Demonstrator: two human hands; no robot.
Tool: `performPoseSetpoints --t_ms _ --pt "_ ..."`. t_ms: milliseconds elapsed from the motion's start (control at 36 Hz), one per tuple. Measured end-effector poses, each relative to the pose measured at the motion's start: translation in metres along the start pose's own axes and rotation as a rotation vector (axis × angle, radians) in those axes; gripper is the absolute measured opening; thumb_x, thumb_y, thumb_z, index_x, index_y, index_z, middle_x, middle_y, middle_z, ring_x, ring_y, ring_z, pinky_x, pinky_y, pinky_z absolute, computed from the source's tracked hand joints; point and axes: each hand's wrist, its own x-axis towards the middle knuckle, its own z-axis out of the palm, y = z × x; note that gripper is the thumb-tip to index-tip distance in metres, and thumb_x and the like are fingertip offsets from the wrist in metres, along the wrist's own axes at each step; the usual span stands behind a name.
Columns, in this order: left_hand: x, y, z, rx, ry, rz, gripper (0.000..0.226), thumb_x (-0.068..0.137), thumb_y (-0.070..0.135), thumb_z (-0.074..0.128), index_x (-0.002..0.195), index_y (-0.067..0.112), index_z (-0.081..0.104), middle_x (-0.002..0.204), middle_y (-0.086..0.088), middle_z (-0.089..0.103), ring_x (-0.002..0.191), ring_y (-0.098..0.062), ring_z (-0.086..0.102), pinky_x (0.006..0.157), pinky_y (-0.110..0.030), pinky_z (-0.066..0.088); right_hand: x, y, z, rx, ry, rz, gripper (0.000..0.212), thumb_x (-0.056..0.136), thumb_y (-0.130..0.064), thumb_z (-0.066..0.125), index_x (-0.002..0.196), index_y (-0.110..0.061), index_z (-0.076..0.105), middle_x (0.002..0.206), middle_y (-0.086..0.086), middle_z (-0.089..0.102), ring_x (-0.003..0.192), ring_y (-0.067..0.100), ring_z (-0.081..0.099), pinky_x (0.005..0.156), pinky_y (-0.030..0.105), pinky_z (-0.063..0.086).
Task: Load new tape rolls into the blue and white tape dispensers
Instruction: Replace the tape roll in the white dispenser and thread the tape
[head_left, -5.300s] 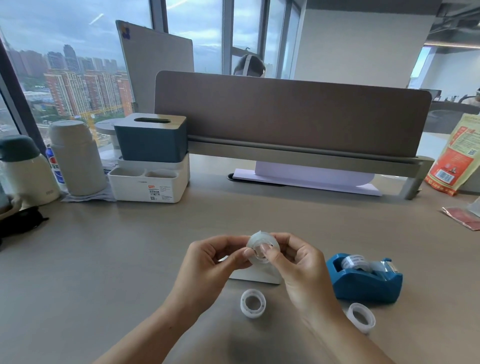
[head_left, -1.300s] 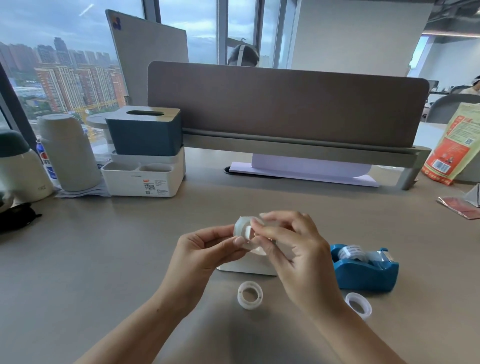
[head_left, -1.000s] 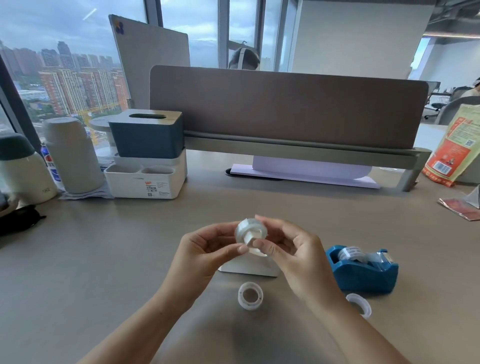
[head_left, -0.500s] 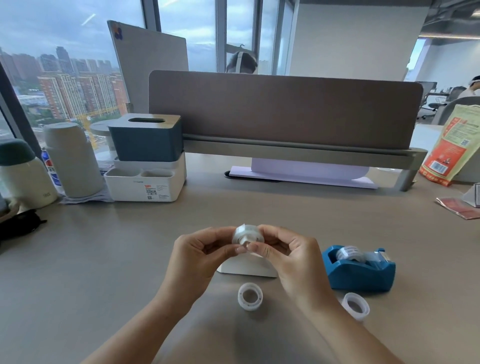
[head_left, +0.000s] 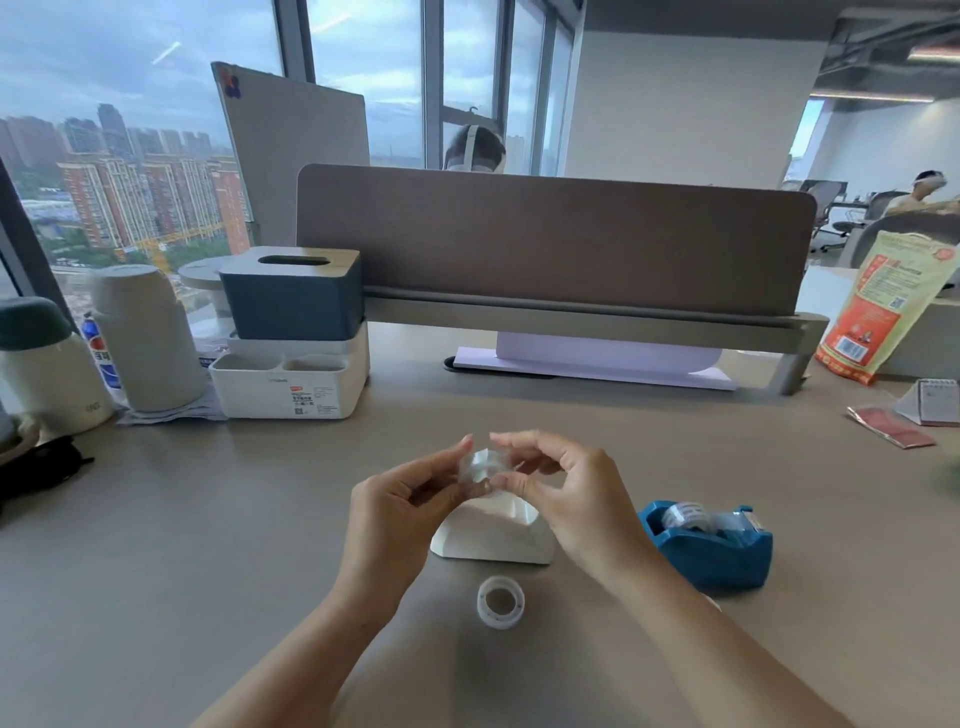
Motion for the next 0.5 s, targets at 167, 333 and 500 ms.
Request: performPoseSetpoints --t_ms 167,333,500 --pt "0.004 -0.005 0.0 0.08 0.035 -0.04 0.029 0.072 0.002 0.081 0.088 0.025 0.08 0.081 0.01 0.08 0.081 -0.009 0.075 0.079 -0.021 0.058 0.002 0.009 0.01 -0.097 0.026 -0.007 0.013 0.08 -0.022 0.078 0.092 -0.028 0.076 0.087 -0.011 0.075 0.085 0.004 0.065 0.073 0.011 0.048" --pt "0.01 -0.012 -0.005 0.15 0.061 -0.03 0.026 0.072 0.005 0.082 0.089 0.025 0.08 0.082 0.013 0.08 0.079 -0.004 0.075 0.08 -0.019 0.058 0.002 0.01 0.02 -0.197 0.082 -0.088 0.016 0.079 -0.021 0.079 0.094 -0.024 0.076 0.08 -0.024 0.064 0.079 0.001 0.061 0.07 0.009 0.042" --pt "0.009 -0.017 -0.006 0.114 0.003 -0.042 0.037 0.07 0.002 0.081 0.087 0.035 0.078 0.086 0.016 0.079 0.083 -0.003 0.074 0.082 -0.015 0.055 -0.001 0.021 0.024 -0.253 0.131 -0.075 0.016 0.073 -0.032 0.082 0.088 -0.03 0.076 0.068 -0.03 0.058 0.078 0.003 0.055 0.088 0.037 0.044"
